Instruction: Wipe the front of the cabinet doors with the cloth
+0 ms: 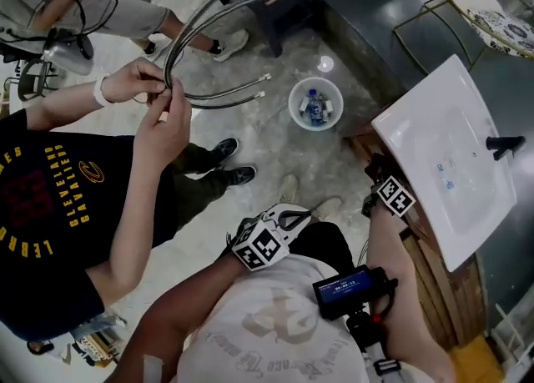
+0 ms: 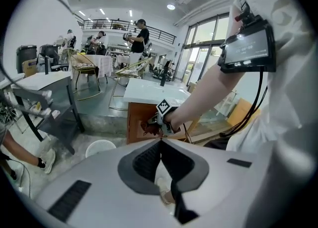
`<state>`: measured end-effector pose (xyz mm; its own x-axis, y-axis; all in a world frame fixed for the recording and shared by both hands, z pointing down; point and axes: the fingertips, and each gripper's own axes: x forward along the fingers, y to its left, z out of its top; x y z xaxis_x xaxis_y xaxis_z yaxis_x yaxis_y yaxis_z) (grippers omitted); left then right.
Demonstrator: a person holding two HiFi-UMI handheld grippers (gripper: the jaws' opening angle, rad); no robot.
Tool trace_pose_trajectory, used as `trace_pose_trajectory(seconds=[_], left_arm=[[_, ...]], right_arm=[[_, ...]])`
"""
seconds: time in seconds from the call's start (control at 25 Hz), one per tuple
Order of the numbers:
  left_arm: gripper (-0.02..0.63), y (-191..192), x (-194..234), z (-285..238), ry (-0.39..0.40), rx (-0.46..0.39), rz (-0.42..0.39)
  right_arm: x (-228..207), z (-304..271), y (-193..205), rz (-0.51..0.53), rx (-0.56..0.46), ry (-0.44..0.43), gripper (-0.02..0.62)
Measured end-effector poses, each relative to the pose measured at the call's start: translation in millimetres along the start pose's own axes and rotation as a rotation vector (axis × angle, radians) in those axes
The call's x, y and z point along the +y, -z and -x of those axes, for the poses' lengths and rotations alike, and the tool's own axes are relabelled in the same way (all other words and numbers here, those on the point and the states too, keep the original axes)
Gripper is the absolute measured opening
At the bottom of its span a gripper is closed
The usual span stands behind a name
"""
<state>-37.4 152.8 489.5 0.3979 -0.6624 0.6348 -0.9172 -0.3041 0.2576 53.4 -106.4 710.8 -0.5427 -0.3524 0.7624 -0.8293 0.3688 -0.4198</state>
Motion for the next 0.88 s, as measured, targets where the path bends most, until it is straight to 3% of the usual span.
trace_pose_trajectory(seconds=[0.32,0.56,0.72,0.88], left_arm=[[0.012,-0.4,22.1,7.9,-0.006,-0.026,0.042],[0.012,3.6,30.8,10.7,0.044,-0.018,0.014],[0.012,8.0,38.5,1.4,0.042,-0.012,0.012],[0.012,9.1,30.6,-2.6,0.101,0.003,-0.023]], right_arm=[[65.2,-41.8,-13.6,0.001,-0.010,-0.065,0.121],[81.0,-50.5,-14.4,-0.021,-0.062,-0.030,0.121],[62.8,-51.7,-15.6,-0.012,-0.091,0.026,0.121],[18.1,-29.9,-1.4,-0.045,-0.100,0.119,0.121]])
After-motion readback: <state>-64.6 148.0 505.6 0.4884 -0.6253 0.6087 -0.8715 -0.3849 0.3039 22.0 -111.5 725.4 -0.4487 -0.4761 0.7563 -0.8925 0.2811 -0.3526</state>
